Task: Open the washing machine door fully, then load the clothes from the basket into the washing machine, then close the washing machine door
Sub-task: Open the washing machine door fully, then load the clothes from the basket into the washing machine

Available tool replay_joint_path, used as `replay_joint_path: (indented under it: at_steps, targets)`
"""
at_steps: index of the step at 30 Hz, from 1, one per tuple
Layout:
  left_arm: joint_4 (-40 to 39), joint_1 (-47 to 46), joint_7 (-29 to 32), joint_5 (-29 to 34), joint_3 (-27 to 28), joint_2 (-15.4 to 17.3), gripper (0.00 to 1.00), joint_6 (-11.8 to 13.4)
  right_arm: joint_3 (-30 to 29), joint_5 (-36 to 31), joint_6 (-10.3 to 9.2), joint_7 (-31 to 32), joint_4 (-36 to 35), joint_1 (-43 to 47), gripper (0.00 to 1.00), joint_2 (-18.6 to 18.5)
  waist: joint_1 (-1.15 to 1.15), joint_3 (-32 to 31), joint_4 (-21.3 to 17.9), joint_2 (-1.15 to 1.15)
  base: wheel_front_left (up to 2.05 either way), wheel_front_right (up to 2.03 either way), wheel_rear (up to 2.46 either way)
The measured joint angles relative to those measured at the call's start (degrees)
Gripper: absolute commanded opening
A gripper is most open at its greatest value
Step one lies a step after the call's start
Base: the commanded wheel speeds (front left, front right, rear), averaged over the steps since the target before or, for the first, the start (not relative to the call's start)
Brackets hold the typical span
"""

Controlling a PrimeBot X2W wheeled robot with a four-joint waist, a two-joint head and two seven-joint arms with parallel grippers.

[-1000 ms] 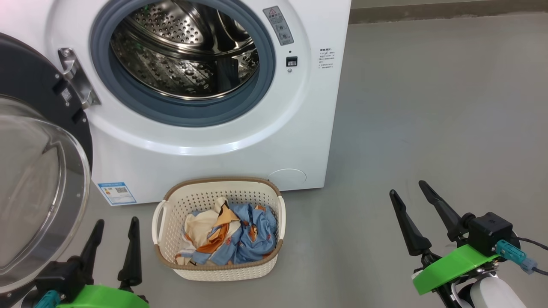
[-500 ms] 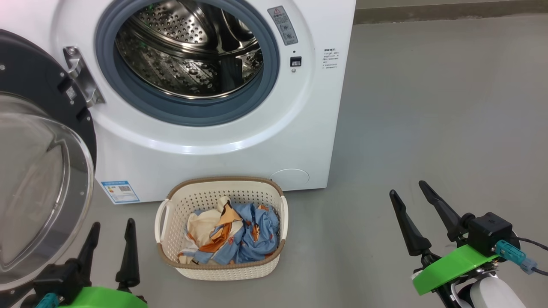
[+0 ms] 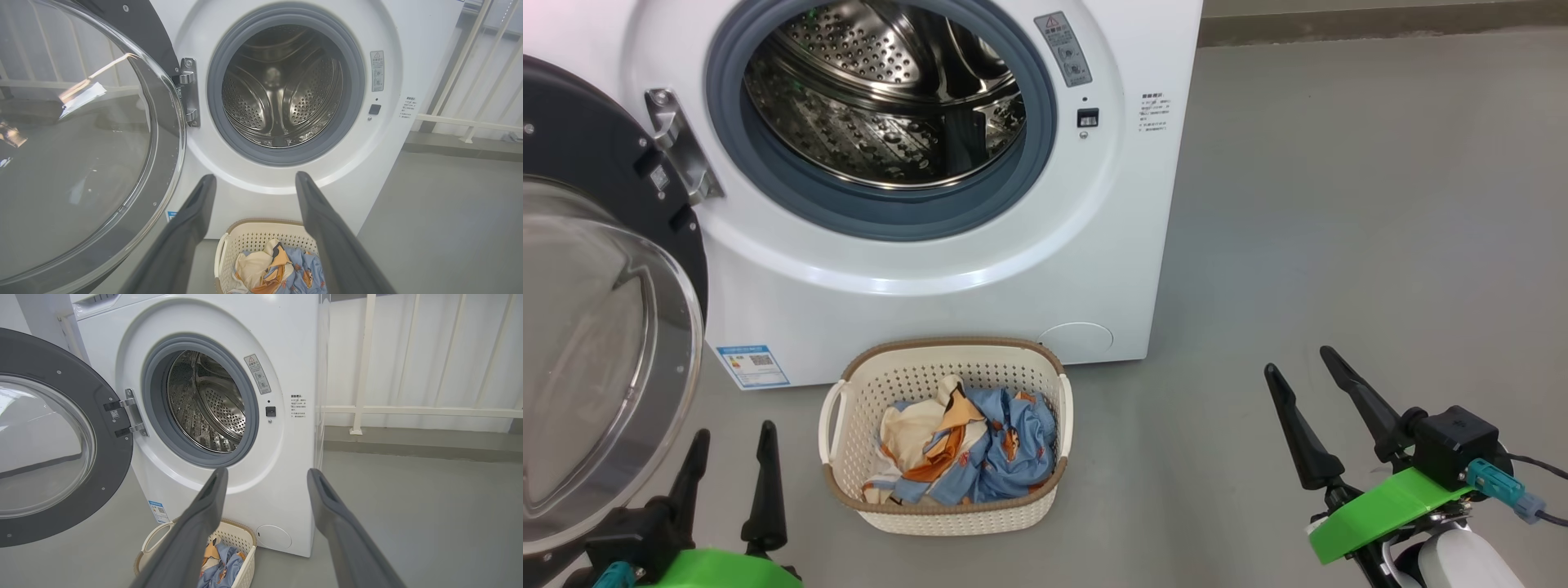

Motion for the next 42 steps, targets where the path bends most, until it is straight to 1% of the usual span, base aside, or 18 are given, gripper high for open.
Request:
replay_joint_path:
  at_steps: [8,13,35,42]
  targets:
    - [0.41,0.00,-0.07,0.35,0.48,-0.26,1.00,-0.52,0.04,0.41,0.00,0.00,0.11,0.00,1.00,0.00,0.00,0.04,-0.02,0.00,0.04,-0.04,0.00]
    - [0.41,0.00,-0.07,0.55,0.52,-0.70,1.00,-0.66,0.01,0.41,0.00,0.00,0.13,0.00,1.00,0.02,0.00,-0.07,0.02,0.00,0.65,-0.65,0.00]
    - [0.26,-0.02,-0.07,1.05,0.97,-1.11,1.00,-0.71,-0.44,0.40,0.00,0.00,0.07,0.00,1.00,0.33,0.00,0.31,0.05,0.00,1.45,-1.45,0.00]
    - [0.15,-0.03,-0.07,1.07,1.26,-1.36,1.00,-1.19,-0.44,0.40,0.00,0.00,0.05,0.00,1.00,0.37,0.00,0.39,-0.01,0.00,0.75,-0.75,0.00]
